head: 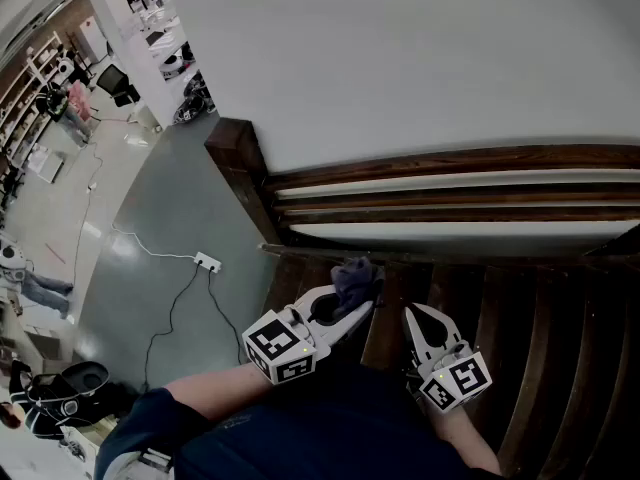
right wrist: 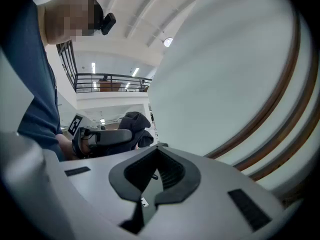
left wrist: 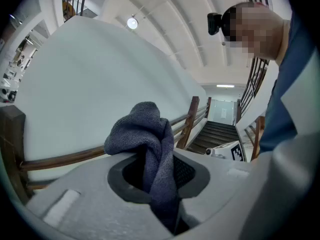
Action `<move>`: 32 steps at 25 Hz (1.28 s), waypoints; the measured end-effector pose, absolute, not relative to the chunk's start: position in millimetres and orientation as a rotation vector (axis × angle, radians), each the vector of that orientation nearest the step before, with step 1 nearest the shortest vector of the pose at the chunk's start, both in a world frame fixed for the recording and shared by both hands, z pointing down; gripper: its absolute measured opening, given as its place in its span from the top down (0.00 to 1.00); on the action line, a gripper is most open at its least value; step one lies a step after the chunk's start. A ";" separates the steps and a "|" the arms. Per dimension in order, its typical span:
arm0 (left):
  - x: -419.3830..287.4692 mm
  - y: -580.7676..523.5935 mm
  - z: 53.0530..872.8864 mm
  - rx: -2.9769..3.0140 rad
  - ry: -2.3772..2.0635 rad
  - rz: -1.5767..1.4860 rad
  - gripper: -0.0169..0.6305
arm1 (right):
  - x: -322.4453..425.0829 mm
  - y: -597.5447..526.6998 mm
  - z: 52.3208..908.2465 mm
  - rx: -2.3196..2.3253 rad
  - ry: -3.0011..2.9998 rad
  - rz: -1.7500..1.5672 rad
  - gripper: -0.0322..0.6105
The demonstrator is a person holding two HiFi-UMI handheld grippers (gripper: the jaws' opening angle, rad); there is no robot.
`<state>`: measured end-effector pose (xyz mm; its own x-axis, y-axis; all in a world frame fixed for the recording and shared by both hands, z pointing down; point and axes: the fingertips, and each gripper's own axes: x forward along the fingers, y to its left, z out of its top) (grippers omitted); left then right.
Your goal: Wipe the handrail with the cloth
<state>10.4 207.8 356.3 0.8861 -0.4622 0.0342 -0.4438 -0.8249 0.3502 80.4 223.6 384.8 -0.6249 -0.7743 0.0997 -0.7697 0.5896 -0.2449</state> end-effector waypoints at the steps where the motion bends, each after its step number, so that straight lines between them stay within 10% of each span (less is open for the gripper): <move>1: 12.7 208.5 355.7 2.704 -0.673 -0.073 0.85 | 82.7 224.3 384.2 -1.351 2.784 -0.414 0.94; 32: 23.9 146.3 373.9 2.656 -0.755 -0.108 0.86 | 116.8 164.4 403.6 -1.403 2.802 -0.459 0.94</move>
